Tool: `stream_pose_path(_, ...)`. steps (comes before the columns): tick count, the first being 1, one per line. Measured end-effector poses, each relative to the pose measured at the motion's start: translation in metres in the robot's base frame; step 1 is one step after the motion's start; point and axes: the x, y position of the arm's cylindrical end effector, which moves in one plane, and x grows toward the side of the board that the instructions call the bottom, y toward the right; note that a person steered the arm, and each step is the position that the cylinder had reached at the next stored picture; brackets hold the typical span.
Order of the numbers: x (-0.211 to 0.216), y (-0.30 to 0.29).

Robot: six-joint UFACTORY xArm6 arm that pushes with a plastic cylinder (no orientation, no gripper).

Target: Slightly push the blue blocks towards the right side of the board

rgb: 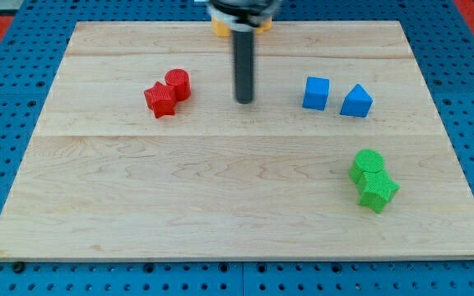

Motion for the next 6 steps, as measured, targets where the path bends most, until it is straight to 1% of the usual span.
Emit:
stream_pose_path(1,0.01,0.1)
stream_pose_path(2,0.057,0.074)
stream_pose_path(3,0.07,0.142)
stream_pose_path(4,0.072,0.213)
stream_pose_path(5,0.15,0.214)
stream_pose_path(6,0.184,0.155)
